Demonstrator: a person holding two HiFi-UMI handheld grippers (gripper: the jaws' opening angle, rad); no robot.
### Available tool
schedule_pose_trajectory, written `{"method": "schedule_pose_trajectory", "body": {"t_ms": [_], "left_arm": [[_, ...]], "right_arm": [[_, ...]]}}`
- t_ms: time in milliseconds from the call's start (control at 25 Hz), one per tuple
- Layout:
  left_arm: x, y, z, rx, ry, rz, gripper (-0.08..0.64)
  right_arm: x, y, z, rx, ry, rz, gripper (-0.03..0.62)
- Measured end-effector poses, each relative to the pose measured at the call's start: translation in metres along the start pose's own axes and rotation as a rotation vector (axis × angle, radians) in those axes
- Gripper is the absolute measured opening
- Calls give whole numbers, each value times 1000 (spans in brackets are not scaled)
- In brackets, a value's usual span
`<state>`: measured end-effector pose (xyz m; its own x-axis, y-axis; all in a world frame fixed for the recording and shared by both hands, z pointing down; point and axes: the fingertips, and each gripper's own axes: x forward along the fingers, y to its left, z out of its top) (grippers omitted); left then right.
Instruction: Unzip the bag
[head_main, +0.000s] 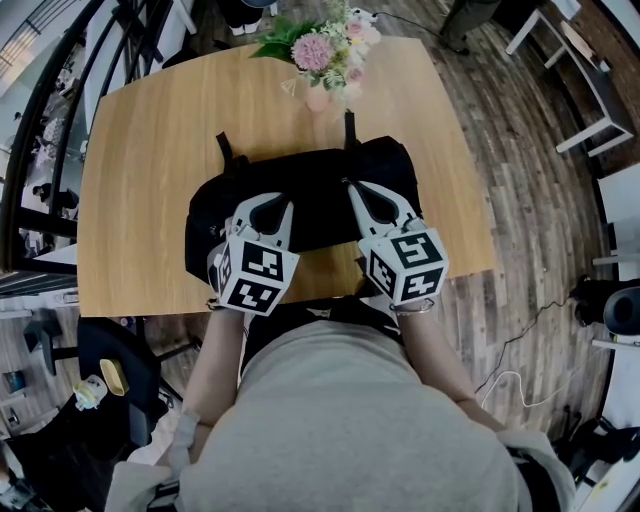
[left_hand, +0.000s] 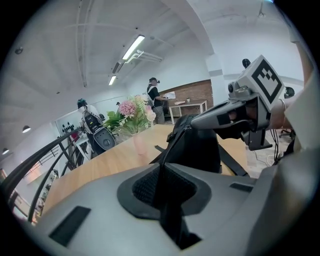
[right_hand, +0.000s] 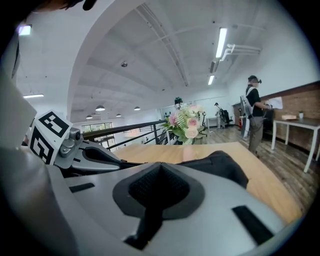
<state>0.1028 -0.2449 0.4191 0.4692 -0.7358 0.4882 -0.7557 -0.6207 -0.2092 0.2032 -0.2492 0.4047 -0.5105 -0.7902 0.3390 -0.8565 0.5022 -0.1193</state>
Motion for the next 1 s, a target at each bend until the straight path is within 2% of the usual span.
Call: {"method": "schedule_pose_trajectory", "body": {"t_ms": [160,1000], "left_arm": [[1,-1,0,-20,7,15,40],[-2,3,1,-77,3,64,41]], "right_arm": [[-8,-19,0,23,-8,-40,9],[-34,-76,4,62,-40,-126,11]]}}
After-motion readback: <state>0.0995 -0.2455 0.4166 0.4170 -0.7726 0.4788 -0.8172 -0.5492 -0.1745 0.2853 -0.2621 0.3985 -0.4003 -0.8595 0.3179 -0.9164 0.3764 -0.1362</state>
